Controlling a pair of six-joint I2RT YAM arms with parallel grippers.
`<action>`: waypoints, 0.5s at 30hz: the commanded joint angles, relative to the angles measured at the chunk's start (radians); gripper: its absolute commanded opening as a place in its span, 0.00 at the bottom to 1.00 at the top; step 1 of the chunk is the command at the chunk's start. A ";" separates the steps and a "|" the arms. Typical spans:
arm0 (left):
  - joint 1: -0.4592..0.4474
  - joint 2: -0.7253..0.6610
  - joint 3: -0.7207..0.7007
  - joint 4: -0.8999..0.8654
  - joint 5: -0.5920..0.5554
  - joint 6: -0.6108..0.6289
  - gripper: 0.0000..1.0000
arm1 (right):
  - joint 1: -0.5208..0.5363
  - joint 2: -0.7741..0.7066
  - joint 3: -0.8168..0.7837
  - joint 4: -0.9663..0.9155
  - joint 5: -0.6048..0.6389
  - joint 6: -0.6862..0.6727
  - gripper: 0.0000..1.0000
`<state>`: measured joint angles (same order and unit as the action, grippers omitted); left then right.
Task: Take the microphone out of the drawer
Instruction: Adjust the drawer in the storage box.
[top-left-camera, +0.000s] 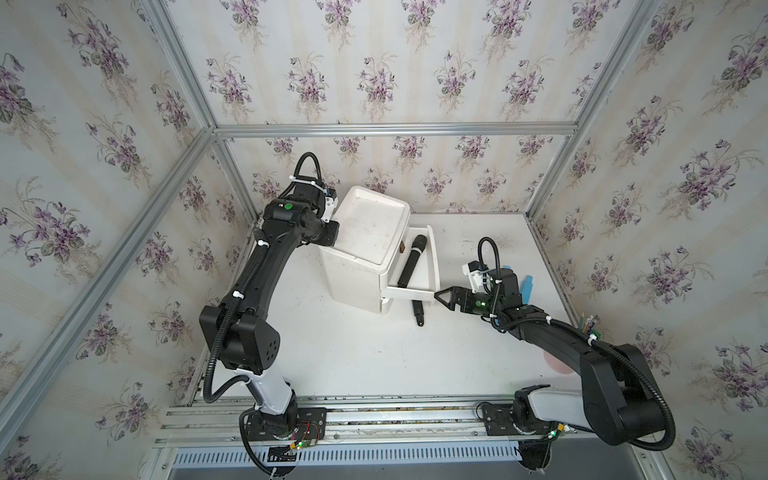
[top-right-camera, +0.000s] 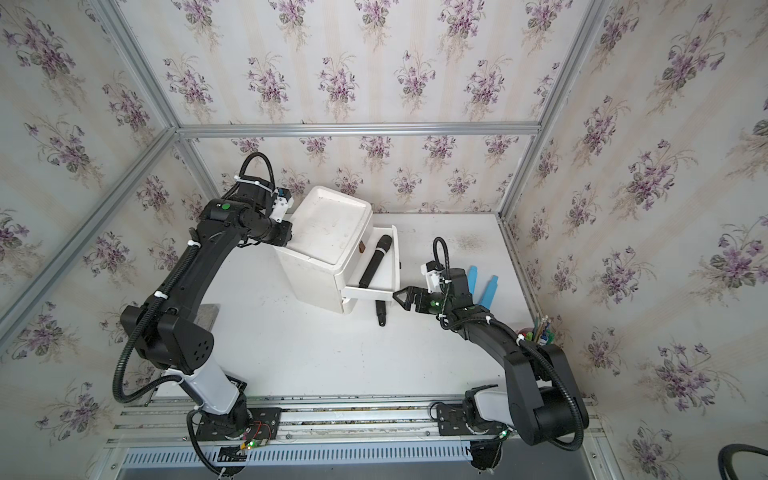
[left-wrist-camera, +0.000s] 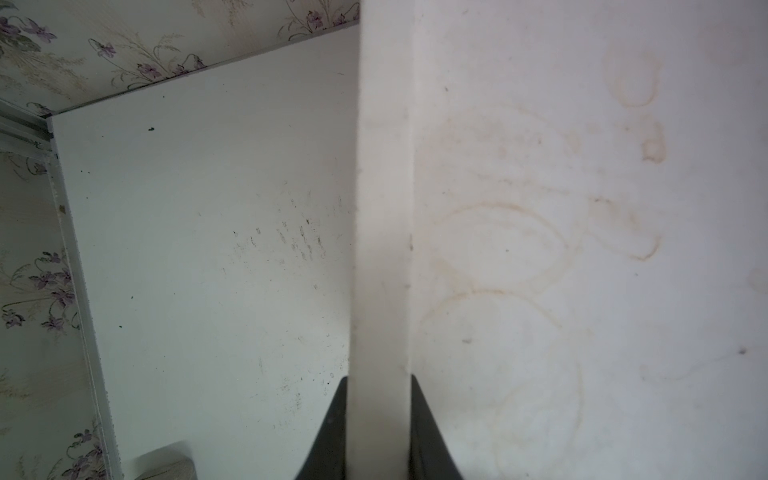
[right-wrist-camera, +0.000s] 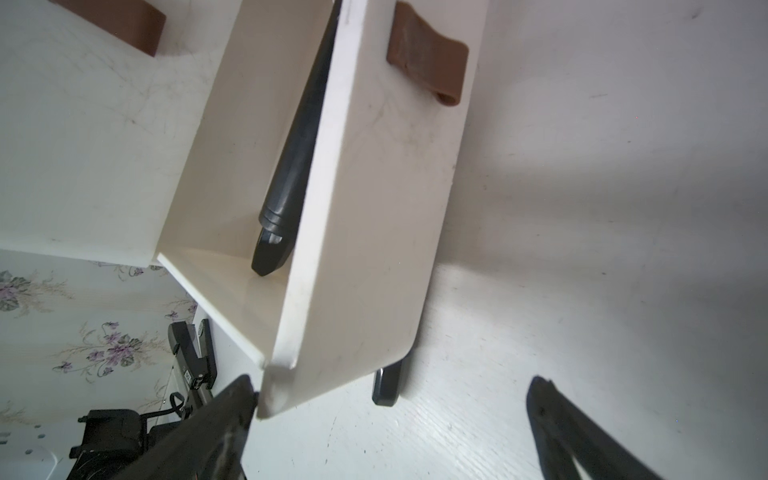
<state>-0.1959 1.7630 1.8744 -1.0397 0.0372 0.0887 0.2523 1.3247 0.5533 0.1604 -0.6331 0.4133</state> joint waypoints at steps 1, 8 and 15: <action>-0.006 0.024 -0.013 -0.059 0.021 -0.007 0.12 | 0.003 0.029 0.013 0.036 -0.079 -0.011 1.00; -0.032 0.004 -0.027 -0.059 0.006 -0.007 0.13 | 0.085 -0.001 0.097 -0.033 0.171 0.143 0.99; -0.040 -0.011 -0.040 -0.058 0.003 -0.010 0.13 | 0.122 0.059 0.214 -0.196 0.355 0.139 0.93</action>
<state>-0.2241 1.7393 1.8511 -1.0119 0.0162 0.0704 0.3698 1.3533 0.7288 0.0696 -0.4065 0.5449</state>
